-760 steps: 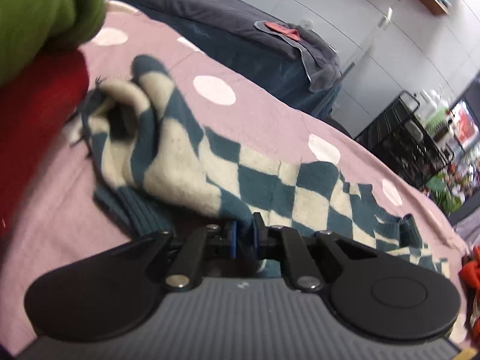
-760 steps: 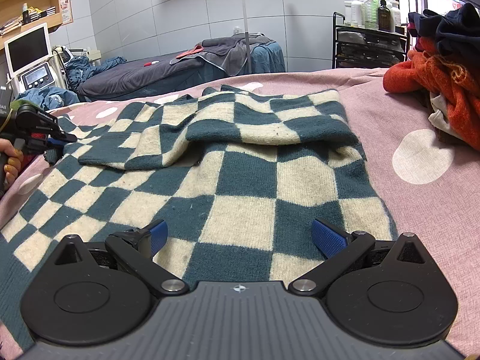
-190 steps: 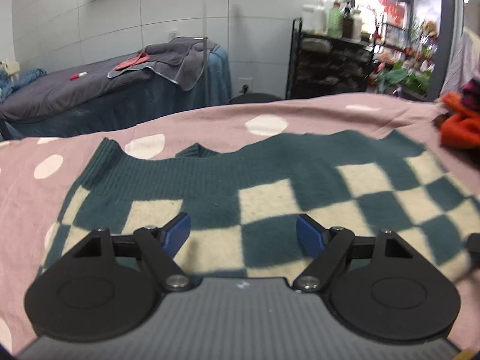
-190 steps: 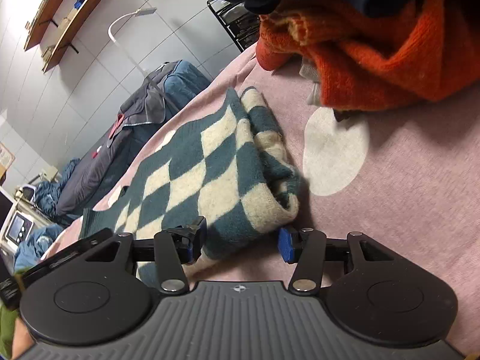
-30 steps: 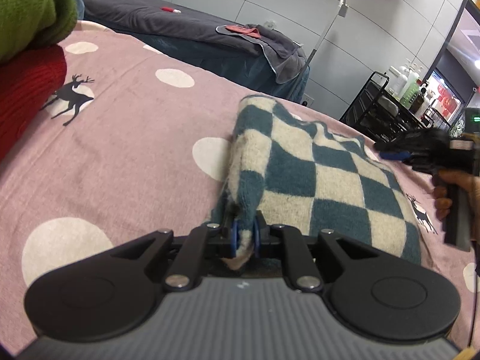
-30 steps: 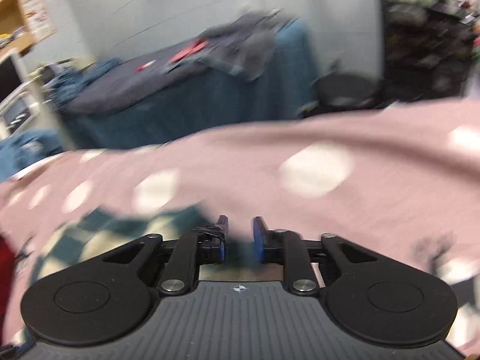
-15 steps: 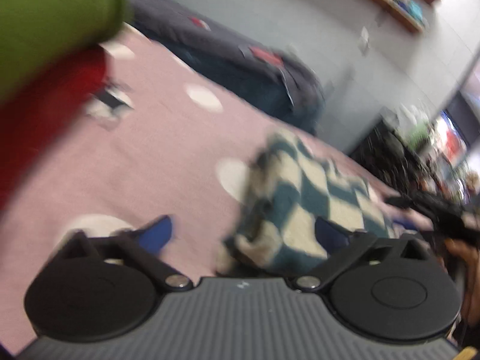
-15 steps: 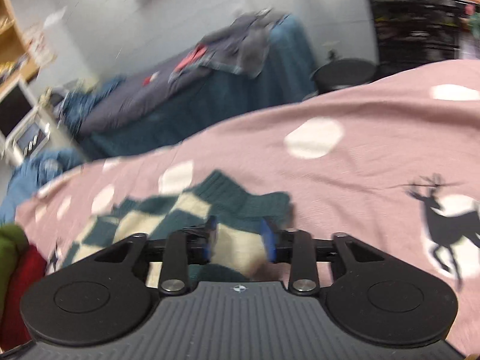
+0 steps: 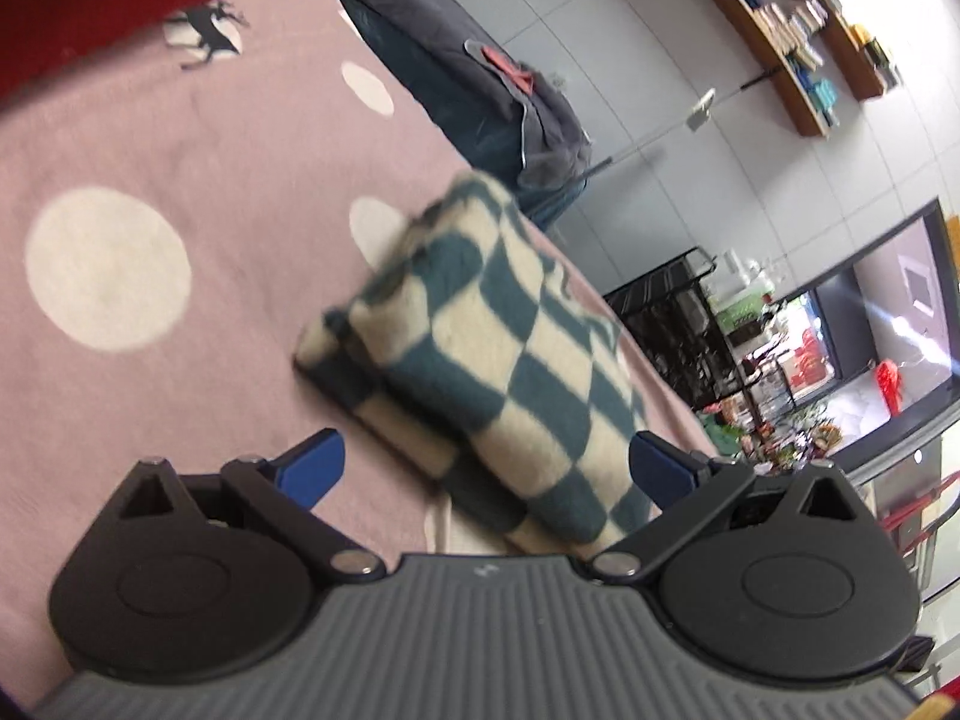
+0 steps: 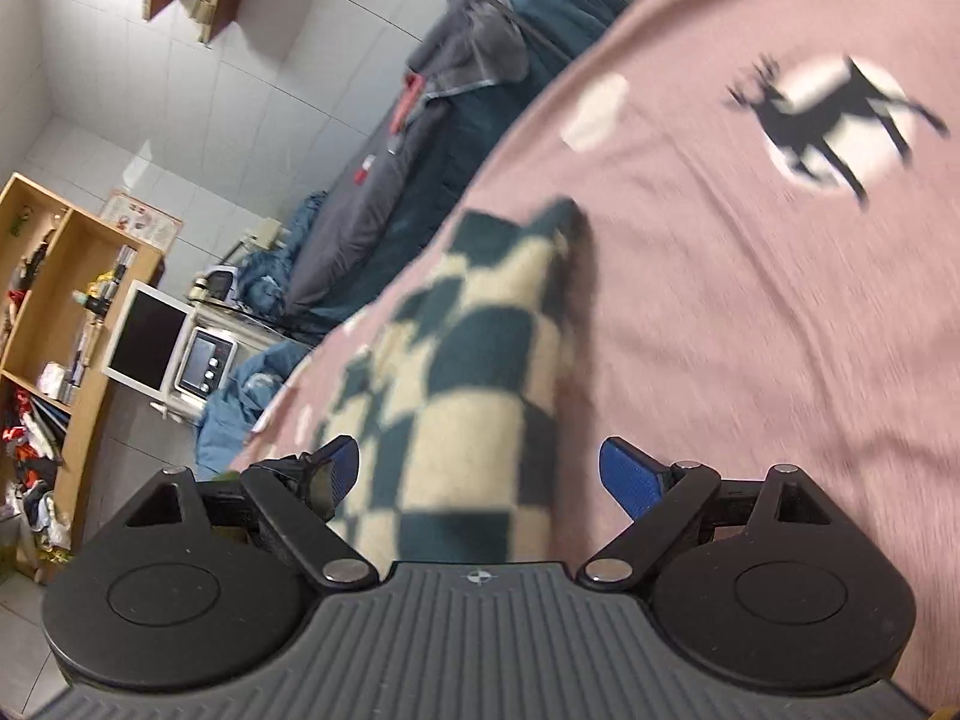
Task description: Fold small clothes
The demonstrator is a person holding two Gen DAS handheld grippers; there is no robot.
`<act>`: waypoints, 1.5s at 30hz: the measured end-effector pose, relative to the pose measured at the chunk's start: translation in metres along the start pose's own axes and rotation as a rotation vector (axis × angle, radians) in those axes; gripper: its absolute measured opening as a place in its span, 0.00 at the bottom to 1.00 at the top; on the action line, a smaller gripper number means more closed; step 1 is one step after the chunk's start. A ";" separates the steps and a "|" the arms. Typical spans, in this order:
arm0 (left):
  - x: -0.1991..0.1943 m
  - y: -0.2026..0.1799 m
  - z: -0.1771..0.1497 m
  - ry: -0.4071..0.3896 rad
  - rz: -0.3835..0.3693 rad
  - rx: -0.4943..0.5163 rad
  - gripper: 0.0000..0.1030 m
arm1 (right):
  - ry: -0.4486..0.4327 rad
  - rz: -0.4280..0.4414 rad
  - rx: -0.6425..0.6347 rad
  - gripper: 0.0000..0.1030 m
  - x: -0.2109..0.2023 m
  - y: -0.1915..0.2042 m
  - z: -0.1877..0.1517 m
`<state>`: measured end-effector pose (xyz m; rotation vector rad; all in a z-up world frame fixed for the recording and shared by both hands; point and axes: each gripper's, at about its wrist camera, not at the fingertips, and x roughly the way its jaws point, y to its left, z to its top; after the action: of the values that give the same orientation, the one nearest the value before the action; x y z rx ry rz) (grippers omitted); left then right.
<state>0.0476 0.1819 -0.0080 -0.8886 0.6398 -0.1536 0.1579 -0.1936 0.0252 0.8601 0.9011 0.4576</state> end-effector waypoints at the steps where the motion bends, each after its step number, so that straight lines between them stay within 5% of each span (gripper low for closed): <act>1: 0.005 0.001 -0.003 0.001 0.014 0.002 1.00 | 0.007 0.012 0.019 1.00 -0.003 -0.003 -0.003; 30: 0.096 -0.011 0.035 -0.045 0.077 0.012 0.99 | 0.014 -0.039 -0.062 0.95 0.071 0.010 0.020; 32: 0.099 -0.013 0.036 -0.043 0.087 0.027 0.96 | 0.007 -0.042 -0.068 0.91 0.071 0.008 0.019; 37: 0.099 -0.005 0.038 -0.051 0.101 0.010 0.61 | 0.003 -0.051 -0.078 0.76 0.071 0.008 0.017; 45: 0.097 0.002 0.035 -0.030 0.052 -0.062 0.39 | -0.031 -0.080 -0.096 0.66 0.067 0.011 0.010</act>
<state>0.1459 0.1701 -0.0378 -0.9314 0.6423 -0.0743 0.2040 -0.1467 0.0043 0.7398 0.8746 0.4137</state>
